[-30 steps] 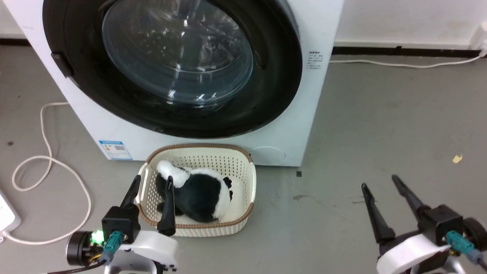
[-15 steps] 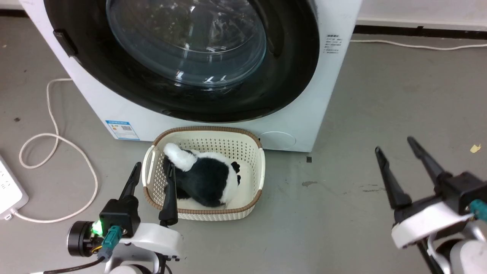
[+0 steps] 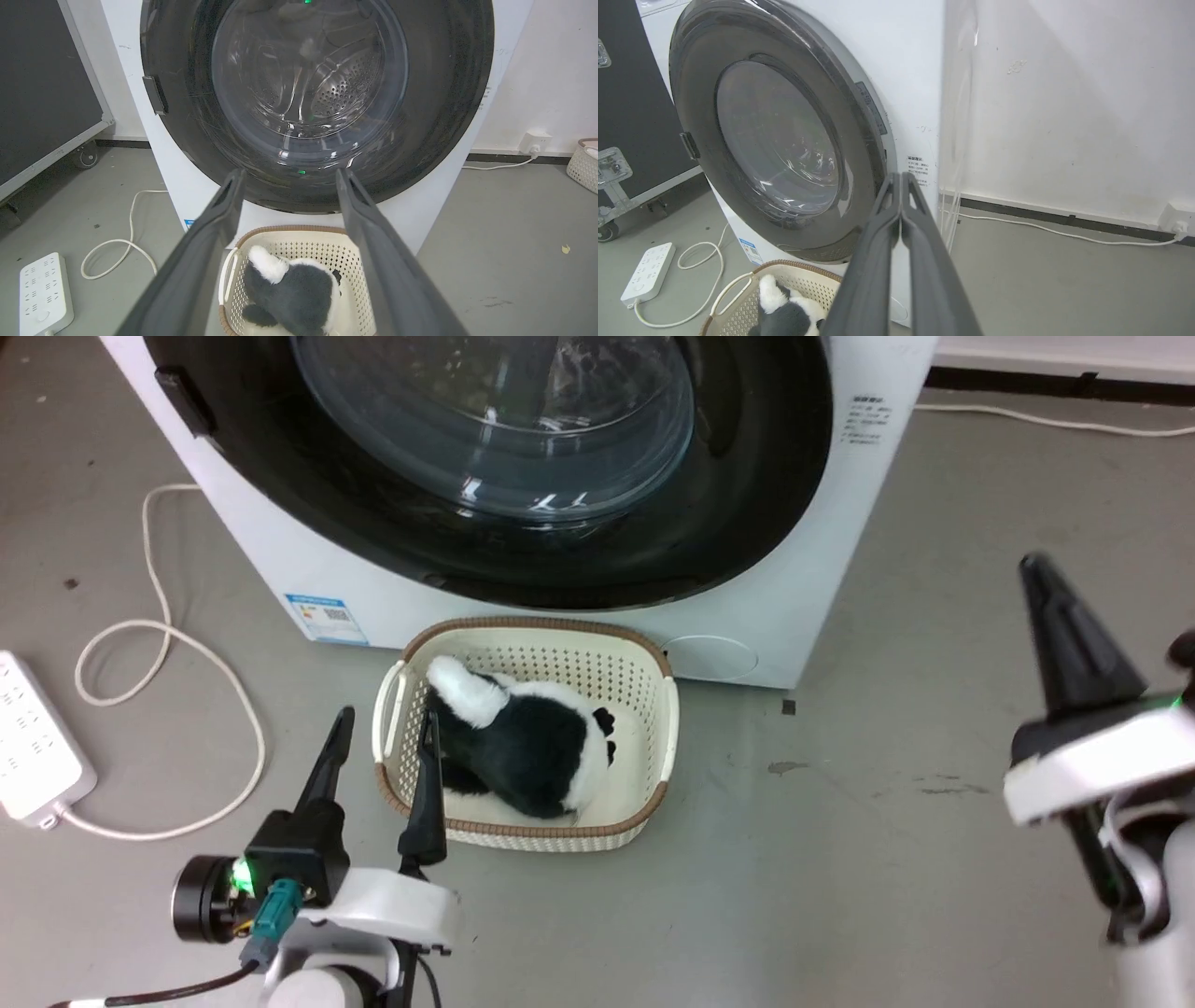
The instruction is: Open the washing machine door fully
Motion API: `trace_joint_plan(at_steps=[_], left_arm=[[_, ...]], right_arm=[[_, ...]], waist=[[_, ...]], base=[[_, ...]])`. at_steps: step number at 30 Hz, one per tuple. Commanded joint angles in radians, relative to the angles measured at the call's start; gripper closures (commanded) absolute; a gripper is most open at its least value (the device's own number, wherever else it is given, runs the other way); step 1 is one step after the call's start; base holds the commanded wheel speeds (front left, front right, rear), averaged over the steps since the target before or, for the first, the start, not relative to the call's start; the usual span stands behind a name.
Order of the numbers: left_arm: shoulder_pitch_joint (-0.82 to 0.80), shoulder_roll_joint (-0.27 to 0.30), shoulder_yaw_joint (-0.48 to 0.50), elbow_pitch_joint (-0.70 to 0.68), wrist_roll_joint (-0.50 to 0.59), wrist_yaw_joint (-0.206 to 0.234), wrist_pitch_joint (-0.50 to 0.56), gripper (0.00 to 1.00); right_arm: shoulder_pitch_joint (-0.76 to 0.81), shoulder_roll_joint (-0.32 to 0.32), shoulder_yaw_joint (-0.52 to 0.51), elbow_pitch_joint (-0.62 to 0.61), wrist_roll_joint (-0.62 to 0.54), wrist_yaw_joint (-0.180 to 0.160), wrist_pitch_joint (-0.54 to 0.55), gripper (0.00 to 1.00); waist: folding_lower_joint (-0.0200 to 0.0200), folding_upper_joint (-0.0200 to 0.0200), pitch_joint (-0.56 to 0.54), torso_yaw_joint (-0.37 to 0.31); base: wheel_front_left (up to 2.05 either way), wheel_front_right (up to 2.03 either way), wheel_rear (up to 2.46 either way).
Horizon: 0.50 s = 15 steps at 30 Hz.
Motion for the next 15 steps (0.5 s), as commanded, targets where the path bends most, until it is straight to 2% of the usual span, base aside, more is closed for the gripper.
trace_joint_plan(at_steps=[1, 15], left_arm=[[-0.018, 0.001, -0.007, -0.006, -0.003, 0.008, -0.010, 0.00], [-0.050, 0.001, -0.041, -0.025, -0.026, 0.029, -0.039, 0.00]], right_arm=[[-0.031, 0.003, -0.006, 0.008, 0.018, -0.001, 0.005, 1.00], [-0.272, 0.031, -0.115, 0.147, 0.218, -0.001, 0.160, 1.00]], waist=[[-0.0001, -0.0001, 0.007, 0.007], [-0.0001, -0.0001, 0.094, 0.069]], base=[[0.00, 0.00, 0.00], [0.00, 0.00, 0.00]])
